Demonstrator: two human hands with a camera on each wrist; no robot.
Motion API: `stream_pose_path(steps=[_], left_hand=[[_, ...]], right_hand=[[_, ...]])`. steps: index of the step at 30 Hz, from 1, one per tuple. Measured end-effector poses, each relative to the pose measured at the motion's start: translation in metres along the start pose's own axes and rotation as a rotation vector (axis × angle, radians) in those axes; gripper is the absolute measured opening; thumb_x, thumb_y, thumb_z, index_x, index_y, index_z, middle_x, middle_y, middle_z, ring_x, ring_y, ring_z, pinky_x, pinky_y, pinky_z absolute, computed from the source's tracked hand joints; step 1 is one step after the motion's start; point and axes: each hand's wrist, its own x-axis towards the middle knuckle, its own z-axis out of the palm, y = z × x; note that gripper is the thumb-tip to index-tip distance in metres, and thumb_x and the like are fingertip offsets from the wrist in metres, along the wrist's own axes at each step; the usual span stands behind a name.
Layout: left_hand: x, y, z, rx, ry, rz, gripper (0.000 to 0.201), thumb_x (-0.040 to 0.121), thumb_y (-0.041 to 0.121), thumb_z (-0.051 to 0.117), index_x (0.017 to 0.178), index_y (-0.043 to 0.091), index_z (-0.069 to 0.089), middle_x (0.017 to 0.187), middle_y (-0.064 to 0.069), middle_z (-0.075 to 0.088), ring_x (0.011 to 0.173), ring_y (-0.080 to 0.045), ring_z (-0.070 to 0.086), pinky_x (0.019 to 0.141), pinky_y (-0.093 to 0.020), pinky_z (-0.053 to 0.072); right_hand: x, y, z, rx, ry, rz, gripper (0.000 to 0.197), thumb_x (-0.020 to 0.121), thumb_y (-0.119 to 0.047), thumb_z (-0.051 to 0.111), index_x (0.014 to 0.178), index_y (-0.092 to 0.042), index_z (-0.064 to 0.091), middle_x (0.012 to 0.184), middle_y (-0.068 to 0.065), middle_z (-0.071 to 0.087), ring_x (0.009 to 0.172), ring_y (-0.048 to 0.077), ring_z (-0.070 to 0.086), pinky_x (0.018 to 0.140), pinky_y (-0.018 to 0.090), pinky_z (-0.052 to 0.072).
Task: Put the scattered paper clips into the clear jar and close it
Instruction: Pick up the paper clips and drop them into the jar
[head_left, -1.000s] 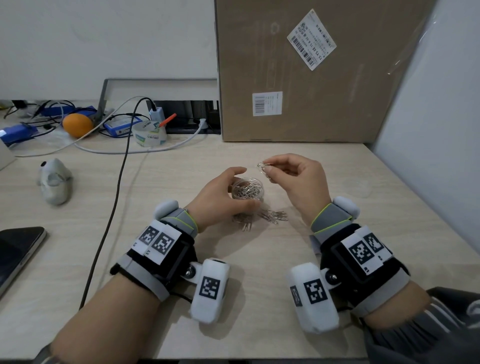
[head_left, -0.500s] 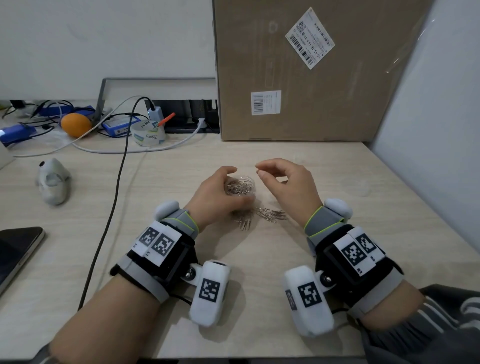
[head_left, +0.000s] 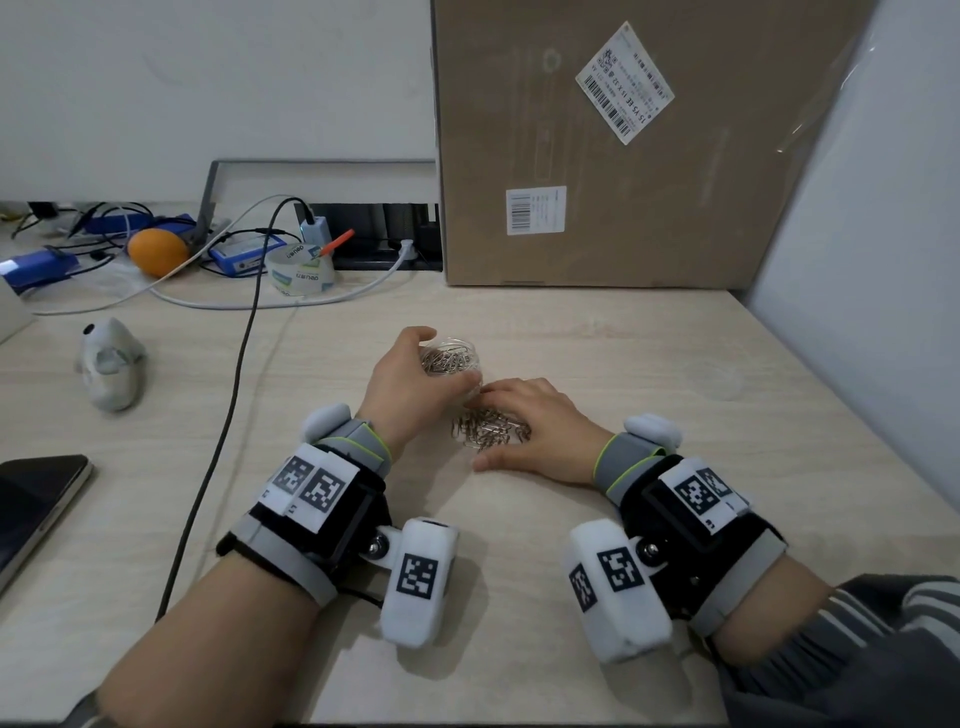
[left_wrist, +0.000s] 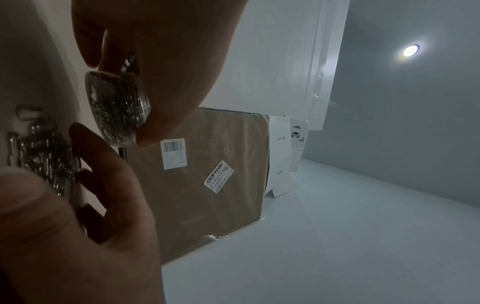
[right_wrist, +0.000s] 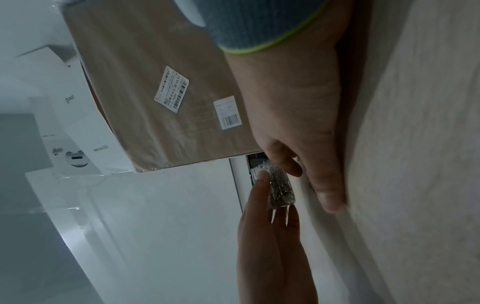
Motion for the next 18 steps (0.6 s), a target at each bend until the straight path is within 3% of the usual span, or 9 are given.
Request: stream_pose_path(steps=[5,8,12,15,18], left_hand=[[-0.001,-0.001,0.0,-0.001,-0.005,-0.013,0.069,0.073,0.031,0.078,0.131,0.017,0.045,0.119,-0.007,0.058,0.109,-0.023,0.058,0.098,-0.04,0.047],[-0.001,-0.001,0.001,0.01,-0.007,-0.015,0.068,0.072,0.031,0.078,0.131,0.017,0.045,0.118,-0.006,0.059,0.108,-0.023,0.058,0.097,-0.041,0.047],[-0.002,-0.001,0.001,-0.005,-0.012,-0.018,0.069,0.072,0.031,0.078,0.131,0.018,0.045,0.117,-0.005,0.058,0.108,-0.022,0.058,0.097,-0.04,0.048],[-0.002,-0.002,0.001,-0.007,-0.023,-0.019,0.069,0.072,0.031,0.078,0.131,0.018,0.045,0.118,-0.005,0.058,0.108,-0.022,0.058,0.097,-0.041,0.048],[-0.001,-0.002,0.001,-0.01,-0.03,-0.02,0.07,0.072,0.032,0.079,0.132,0.019,0.045,0.118,-0.004,0.058,0.107,-0.021,0.058,0.097,-0.04,0.048]], right_hand=[[0.005,0.003,0.004,0.08,0.074,-0.048,0.037,0.078,-0.043,0.061,0.11,-0.023,0.059,0.116,0.001,0.054,0.111,0.023,0.046,0.1,0.037,0.035],[0.005,0.0,0.001,0.078,0.117,-0.066,0.021,0.084,-0.023,0.063,0.102,-0.013,0.06,0.106,0.006,0.054,0.097,0.02,0.048,0.086,0.029,0.036],[0.004,-0.003,-0.002,0.043,0.137,-0.069,0.014,0.086,-0.017,0.061,0.096,-0.008,0.06,0.097,0.008,0.054,0.084,0.015,0.043,0.074,0.027,0.034],[0.003,-0.003,-0.006,0.039,0.173,-0.042,0.013,0.085,-0.016,0.061,0.095,-0.008,0.062,0.091,0.004,0.052,0.082,0.016,0.046,0.075,0.03,0.037],[0.004,-0.001,-0.008,0.058,0.234,-0.015,0.013,0.082,-0.015,0.064,0.093,-0.009,0.068,0.089,0.008,0.062,0.084,0.019,0.054,0.076,0.028,0.039]])
